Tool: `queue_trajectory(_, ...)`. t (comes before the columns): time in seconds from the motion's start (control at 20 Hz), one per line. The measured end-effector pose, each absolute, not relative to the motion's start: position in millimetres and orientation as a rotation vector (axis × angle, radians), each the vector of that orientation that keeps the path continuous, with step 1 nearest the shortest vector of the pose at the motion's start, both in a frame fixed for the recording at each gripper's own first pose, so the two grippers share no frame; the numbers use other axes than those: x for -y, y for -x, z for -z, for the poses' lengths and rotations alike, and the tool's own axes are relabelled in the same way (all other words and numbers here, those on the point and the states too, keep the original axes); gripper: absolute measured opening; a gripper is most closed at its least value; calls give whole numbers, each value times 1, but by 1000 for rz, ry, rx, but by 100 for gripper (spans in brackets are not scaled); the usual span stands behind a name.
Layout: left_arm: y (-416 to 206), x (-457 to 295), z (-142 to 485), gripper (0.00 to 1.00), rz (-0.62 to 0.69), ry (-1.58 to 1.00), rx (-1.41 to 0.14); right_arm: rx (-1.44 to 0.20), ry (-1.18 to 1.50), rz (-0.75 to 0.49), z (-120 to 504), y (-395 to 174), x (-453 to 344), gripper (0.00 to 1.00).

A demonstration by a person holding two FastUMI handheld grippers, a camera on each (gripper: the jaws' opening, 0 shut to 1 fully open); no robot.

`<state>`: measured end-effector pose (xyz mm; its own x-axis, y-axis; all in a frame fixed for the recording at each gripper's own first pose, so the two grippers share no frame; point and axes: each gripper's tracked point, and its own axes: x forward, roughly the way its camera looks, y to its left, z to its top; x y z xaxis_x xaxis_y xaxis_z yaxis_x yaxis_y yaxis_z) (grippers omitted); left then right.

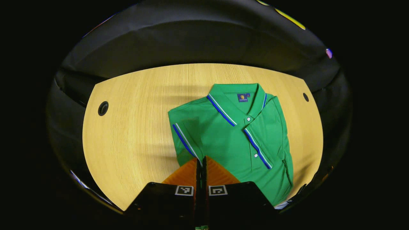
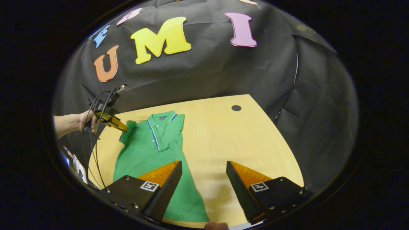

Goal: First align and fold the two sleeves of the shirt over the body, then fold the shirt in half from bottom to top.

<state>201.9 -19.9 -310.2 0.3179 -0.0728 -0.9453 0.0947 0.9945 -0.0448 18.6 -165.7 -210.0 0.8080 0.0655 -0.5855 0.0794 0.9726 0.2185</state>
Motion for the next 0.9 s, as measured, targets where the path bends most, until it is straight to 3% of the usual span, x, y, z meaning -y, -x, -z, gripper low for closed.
queue_trajectory(0.25, -192, 50, 328, 5, 94, 37, -1283, -635, -231, 25, 213, -10, 177, 88)
queue_trajectory(0.45, -185, 69, 324, 16, 128, 125, -1270, -635, -220, 11, 213, -10, 174, 88)
queue_trajectory(0.5, -181, 68, 318, 23, 123, 138, -1256, -636, -212, -2, 213, -10, 171, 88)
queue_trajectory(0.55, -177, 65, 313, 37, 119, 152, -1246, -631, -200, -16, 212, -13, 166, 88)
queue_trajectory(0.6, -173, 62, 306, 65, 113, 166, -1235, -633, -181, -33, 211, -16, 159, 88)
queue_trajectory(0.65, -165, 57, 301, 82, 104, 175, -1228, -636, -156, -49, 212, -18, 154, 88)
queue_trajectory(0.9, -92, 29, 284, 85, 117, 202, -1228, -695, -93, -145, 219, -19, 128, 88)
